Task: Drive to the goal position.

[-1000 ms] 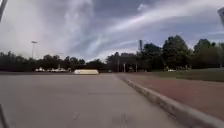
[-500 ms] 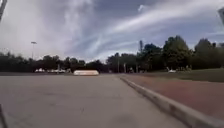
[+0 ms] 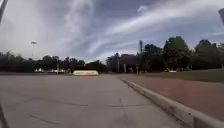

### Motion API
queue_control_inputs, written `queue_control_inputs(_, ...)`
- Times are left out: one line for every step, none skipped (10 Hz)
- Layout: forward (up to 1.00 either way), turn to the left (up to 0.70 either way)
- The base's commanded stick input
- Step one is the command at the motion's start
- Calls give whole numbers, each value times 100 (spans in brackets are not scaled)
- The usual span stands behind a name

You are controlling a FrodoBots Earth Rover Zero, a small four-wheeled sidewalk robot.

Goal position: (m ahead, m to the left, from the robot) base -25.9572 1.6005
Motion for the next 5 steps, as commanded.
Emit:
queue_control_inputs(-69,0)
queue_control_inputs(-100,0)
queue_control_inputs(-100,0)
queue_control_inputs(-100,0)
queue_control_inputs(-100,0)
